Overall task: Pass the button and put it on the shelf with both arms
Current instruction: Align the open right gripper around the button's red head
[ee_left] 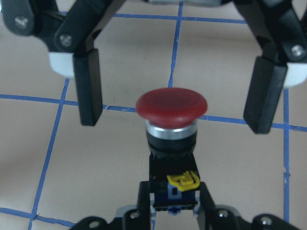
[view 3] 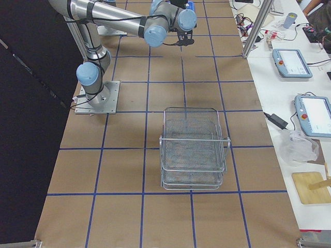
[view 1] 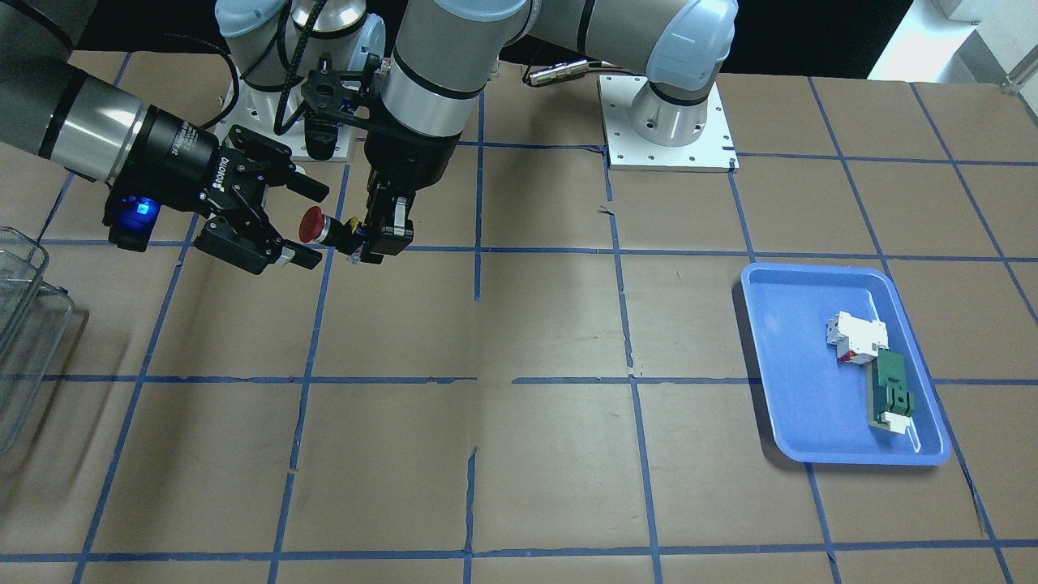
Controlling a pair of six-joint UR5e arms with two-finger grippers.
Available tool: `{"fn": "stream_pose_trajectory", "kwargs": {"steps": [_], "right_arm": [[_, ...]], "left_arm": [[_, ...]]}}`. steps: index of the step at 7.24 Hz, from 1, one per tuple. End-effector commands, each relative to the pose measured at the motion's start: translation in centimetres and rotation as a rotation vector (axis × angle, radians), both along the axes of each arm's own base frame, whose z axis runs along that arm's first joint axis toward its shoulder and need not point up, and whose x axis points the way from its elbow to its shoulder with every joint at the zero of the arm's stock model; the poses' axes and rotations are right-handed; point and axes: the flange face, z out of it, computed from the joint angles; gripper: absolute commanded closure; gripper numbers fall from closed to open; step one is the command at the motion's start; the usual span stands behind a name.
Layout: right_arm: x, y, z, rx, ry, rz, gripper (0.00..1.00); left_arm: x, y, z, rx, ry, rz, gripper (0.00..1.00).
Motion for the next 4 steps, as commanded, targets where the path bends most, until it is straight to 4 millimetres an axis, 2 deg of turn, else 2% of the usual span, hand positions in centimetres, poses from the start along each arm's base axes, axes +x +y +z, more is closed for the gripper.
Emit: {"fn": "stream_pose_trajectory", "kwargs": {"steps": [1, 3, 4], "right_arm": [[0.52, 0.11, -0.18, 0.005, 0.000, 0.010, 0.00], [0.50, 0.13, -0.21, 0.007, 0.003, 0.011, 0.01], [0.49, 0.17, -0.31, 0.009, 0.005, 0.012, 0.04]], "left_arm": [[0.00, 0.01, -0.03, 0.001, 0.000, 0.000, 1.00], [0.05, -0.12, -0.30, 0.004, -0.003, 0.002, 1.00], [0.05, 0.09, -0.14, 0.004, -0.003, 0.000, 1.00]]}}
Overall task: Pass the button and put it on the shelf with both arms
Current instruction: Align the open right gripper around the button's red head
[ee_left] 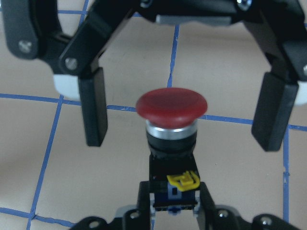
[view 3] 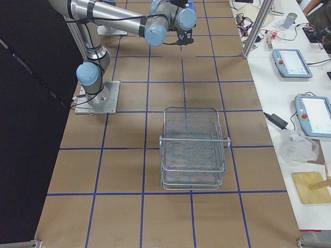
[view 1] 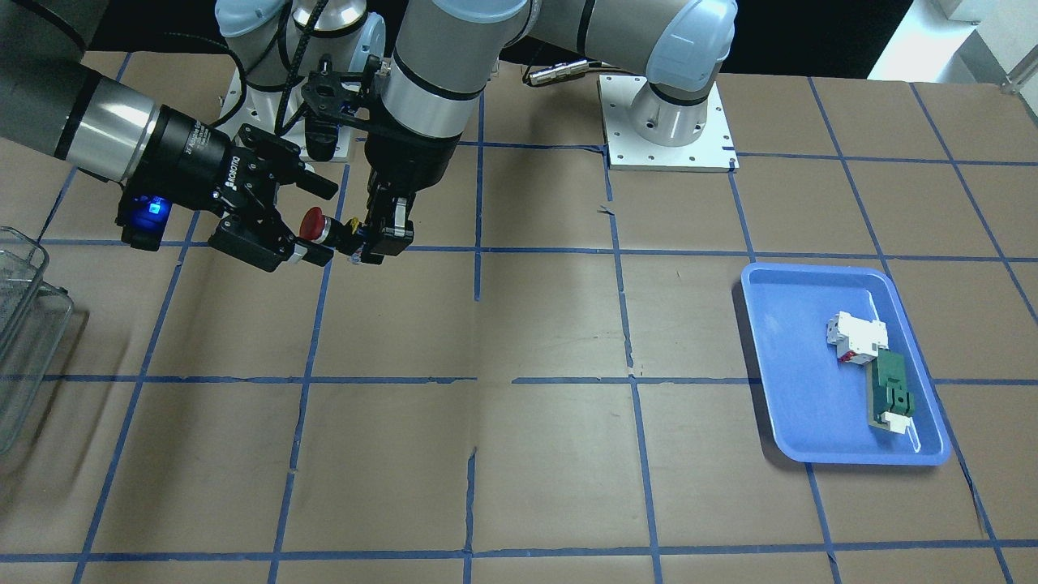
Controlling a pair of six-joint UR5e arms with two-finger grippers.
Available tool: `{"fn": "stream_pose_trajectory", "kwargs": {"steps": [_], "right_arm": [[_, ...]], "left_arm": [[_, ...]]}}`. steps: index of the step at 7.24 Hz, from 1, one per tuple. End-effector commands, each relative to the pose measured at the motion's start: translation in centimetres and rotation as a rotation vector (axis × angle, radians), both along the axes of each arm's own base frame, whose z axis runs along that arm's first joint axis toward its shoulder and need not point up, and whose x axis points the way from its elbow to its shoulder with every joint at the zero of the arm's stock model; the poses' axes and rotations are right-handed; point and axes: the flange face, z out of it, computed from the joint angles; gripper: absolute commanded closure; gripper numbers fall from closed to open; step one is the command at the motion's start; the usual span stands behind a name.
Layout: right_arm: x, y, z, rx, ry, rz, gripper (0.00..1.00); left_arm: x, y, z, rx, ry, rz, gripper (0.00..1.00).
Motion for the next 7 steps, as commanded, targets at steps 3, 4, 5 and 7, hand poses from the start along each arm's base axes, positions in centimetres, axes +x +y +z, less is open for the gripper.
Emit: {"fn": "stream_pose_trajectory", "kwargs": {"steps": [3, 4, 5, 7], "right_arm": [[0.00, 0.24, -0.69, 0.016, 0.006, 0.003, 0.04], [-0.05, 0.38, -1.12, 0.025, 0.004, 0.001, 0.04], [-0.06, 0.38, -1.14, 0.025, 0.005, 0.002, 0.05], [-0.04, 0.43, -1.06, 0.024, 0.004, 0.002, 0.30]], "left_arm": [[-0.04, 0.37, 0.06, 0.003, -0.003, -0.003, 1.00], [-0.05, 0.39, 0.24, 0.000, -0.001, -0.005, 1.00], [-0.04, 0.37, 0.06, 0.002, -0.003, -0.004, 1.00], [-0.05, 0.39, 0.24, 0.001, -0.001, -0.003, 1.00]]}}
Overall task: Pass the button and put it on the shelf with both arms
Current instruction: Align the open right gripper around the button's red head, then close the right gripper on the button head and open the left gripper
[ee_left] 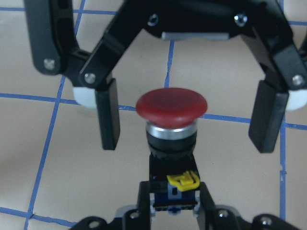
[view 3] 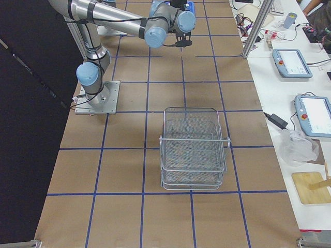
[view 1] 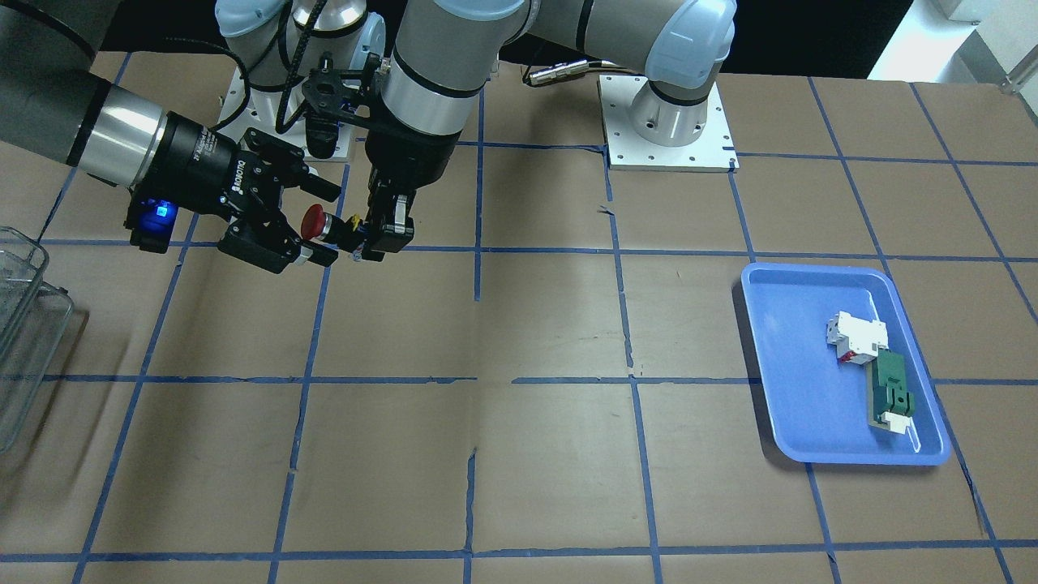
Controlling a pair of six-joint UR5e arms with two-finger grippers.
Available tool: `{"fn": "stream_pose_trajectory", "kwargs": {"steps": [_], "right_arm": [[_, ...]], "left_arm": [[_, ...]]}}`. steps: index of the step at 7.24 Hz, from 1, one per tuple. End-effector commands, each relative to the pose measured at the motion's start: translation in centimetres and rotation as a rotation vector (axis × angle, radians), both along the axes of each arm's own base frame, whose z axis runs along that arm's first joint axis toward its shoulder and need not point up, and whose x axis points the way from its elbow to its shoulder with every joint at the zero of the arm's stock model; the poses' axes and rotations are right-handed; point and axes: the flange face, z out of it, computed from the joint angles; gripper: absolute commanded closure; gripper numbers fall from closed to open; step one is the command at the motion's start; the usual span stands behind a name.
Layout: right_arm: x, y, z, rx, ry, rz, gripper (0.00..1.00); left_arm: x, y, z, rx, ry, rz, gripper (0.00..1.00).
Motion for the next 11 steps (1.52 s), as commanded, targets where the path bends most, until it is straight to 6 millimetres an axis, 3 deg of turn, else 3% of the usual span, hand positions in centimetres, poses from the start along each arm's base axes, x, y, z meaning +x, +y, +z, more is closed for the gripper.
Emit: {"fn": "stream_pose_trajectory", "kwargs": {"steps": [1, 3, 7, 9, 11], "right_arm": [[0.06, 0.10, -0.01, 0.005, -0.007, 0.000, 0.43], [0.09, 0.21, 0.11, 0.004, -0.009, 0.002, 0.78], [-0.07, 0.12, 0.48, -0.005, -0.009, -0.001, 0.87], [-0.07, 0.04, 0.70, -0.010, -0.009, -0.001, 0.88], [-0.19, -0.12, 0.76, -0.010, -0.008, -0.003, 0.88]], "left_arm": [[-0.01, 0.00, 0.20, -0.003, 0.003, 0.001, 1.00], [-0.06, 0.08, 0.10, -0.001, 0.001, 0.001, 1.00], [-0.10, 0.11, 0.22, 0.002, -0.004, 0.005, 1.00], [0.00, 0.04, 0.22, 0.001, -0.006, 0.009, 0.04], [0.30, -0.03, 0.15, 0.004, -0.009, 0.015, 0.00]]}}
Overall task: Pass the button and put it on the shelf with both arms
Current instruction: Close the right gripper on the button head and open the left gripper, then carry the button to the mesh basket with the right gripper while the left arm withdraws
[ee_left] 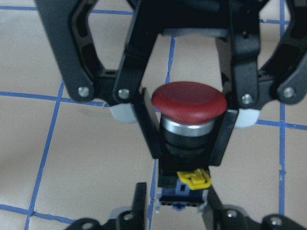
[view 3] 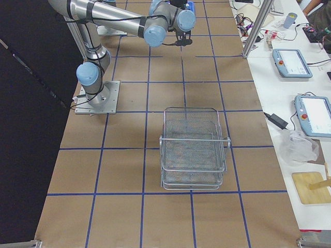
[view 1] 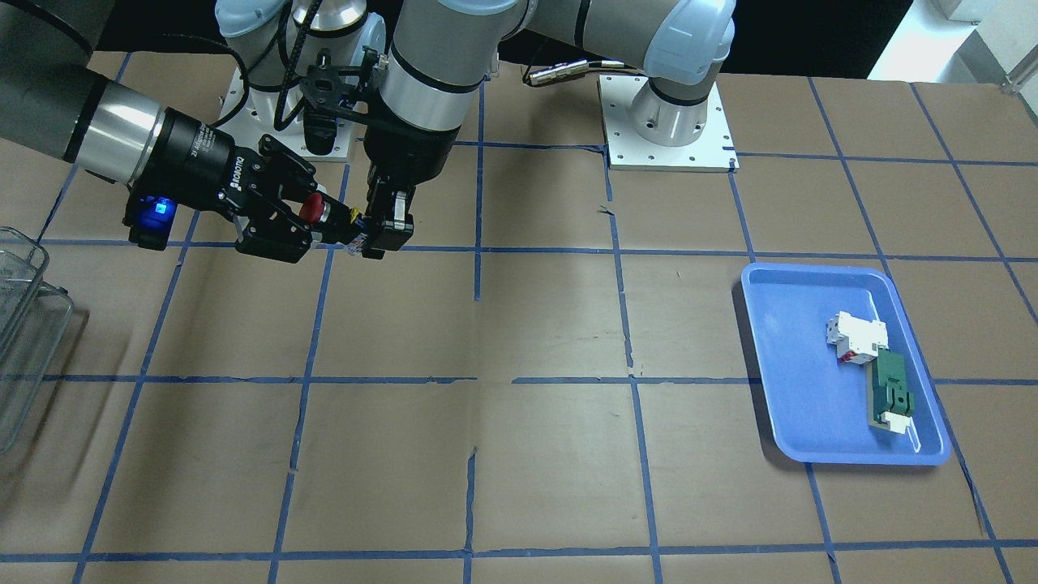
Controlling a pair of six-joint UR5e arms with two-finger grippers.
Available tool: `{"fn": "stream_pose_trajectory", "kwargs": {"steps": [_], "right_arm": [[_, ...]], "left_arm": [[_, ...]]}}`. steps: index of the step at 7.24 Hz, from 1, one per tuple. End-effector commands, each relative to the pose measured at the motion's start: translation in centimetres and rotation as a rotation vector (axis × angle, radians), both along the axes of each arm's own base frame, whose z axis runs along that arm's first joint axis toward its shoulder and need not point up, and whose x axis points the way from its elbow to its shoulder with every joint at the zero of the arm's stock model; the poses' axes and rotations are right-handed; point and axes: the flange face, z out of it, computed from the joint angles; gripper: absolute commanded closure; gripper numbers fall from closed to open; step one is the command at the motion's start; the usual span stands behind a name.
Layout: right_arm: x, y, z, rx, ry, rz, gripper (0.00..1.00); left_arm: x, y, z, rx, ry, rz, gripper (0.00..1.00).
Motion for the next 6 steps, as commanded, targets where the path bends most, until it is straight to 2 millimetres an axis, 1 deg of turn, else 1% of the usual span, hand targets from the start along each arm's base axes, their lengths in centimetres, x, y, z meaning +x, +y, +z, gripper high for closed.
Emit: {"fn": "stream_pose_trajectory", "kwargs": {"steps": [1, 2, 3, 4, 5, 6], "right_arm": [[-0.4, -0.2, 0.1, -0.008, 0.008, 0.000, 0.92], [-0.6, -0.2, 0.4, -0.023, 0.032, 0.009, 0.92], [-1.3, -0.2, 0.7, -0.070, 0.119, 0.084, 0.92], [-2.6, -0.4, 1.3, -0.124, 0.204, 0.151, 0.92], [-3.5, -0.7, 2.4, -0.191, 0.241, 0.206, 0.91], [-5.4, -0.9, 3.0, -0.249, 0.311, 0.279, 0.91]], "left_arm": [[0.7, -0.2, 0.1, 0.003, -0.009, 0.014, 0.00], [2.6, -0.9, 0.1, 0.052, -0.034, 0.048, 0.00], [6.4, -2.1, 0.3, 0.137, -0.067, 0.117, 0.00], [8.7, -2.1, 1.1, 0.209, -0.082, 0.208, 0.00], [10.4, -1.5, 1.4, 0.261, -0.118, 0.343, 0.00], [12.9, -1.1, 2.0, 0.303, -0.176, 0.466, 0.00]]}}
